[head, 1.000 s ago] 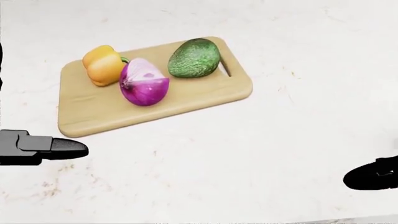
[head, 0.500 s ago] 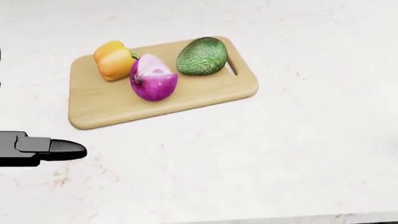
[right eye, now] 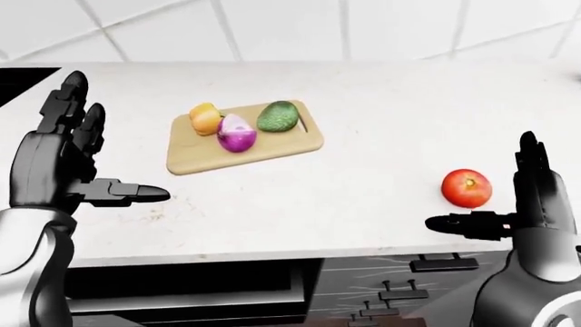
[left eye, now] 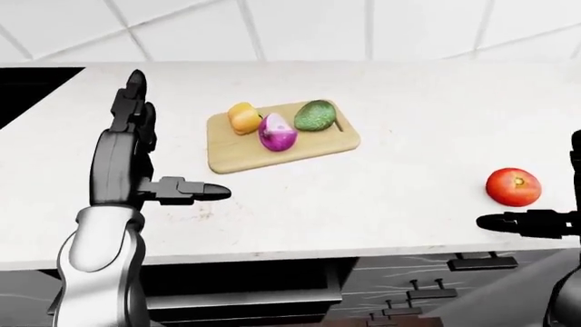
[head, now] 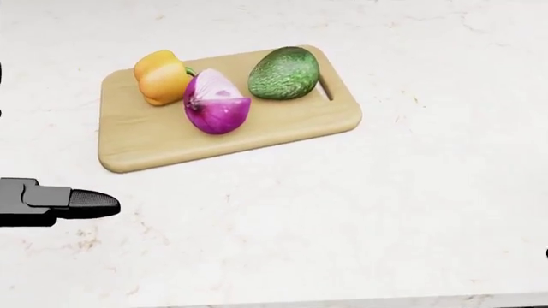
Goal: Place the avocado, onion, tomato and bell pepper on the cutting board.
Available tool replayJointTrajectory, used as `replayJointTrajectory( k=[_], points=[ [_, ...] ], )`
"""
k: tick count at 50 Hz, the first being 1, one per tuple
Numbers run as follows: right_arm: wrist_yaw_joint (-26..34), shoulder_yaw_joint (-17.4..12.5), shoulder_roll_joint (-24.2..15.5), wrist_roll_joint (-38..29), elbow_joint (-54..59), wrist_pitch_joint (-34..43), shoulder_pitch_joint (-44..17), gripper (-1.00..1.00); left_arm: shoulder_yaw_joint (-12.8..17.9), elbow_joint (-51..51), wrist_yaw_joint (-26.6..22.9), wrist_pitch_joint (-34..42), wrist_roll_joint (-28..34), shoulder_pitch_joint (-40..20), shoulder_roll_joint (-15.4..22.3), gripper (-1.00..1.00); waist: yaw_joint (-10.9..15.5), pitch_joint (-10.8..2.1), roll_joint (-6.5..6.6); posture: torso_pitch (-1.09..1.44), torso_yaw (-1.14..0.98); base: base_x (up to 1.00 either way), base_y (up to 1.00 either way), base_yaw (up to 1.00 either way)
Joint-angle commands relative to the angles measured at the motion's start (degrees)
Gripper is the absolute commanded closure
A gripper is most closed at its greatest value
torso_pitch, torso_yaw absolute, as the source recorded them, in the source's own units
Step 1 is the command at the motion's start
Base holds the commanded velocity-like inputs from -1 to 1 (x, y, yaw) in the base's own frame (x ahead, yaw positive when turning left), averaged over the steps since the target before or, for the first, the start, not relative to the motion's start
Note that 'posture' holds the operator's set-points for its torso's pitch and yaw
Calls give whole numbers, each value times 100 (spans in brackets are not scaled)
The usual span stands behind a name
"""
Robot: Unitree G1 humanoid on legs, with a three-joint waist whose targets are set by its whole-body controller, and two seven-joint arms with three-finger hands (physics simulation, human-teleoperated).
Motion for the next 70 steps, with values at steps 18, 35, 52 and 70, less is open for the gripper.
replayJointTrajectory(
  k=[18, 35, 52, 70],
  points=[
    [-671, 50, -306, 484, 390, -164, -222, -100, 61, -154, 7, -164, 32, -112, 64, -100, 20, -110, -32, 0, 0, 0, 0, 0],
    [-844, -64, -192, 653, 550, -346, -35, -100, 94, -173, -9, -202, 39, -39, 62, -100, 23, -94, -42, 0, 0, 0, 0, 0],
    [-879, -93, -223, 773, 532, -247, -49, -46, 110, -179, -18, -161, 37, -85, 98, -100, 29, -78, -64, 0, 0, 0, 0, 0],
    [-858, -26, -208, 758, 506, -223, -38, 14, 134, -157, -65, -285, 68, 21, 71, -100, 30, -87, -66, 0, 0, 0, 0, 0]
  ],
)
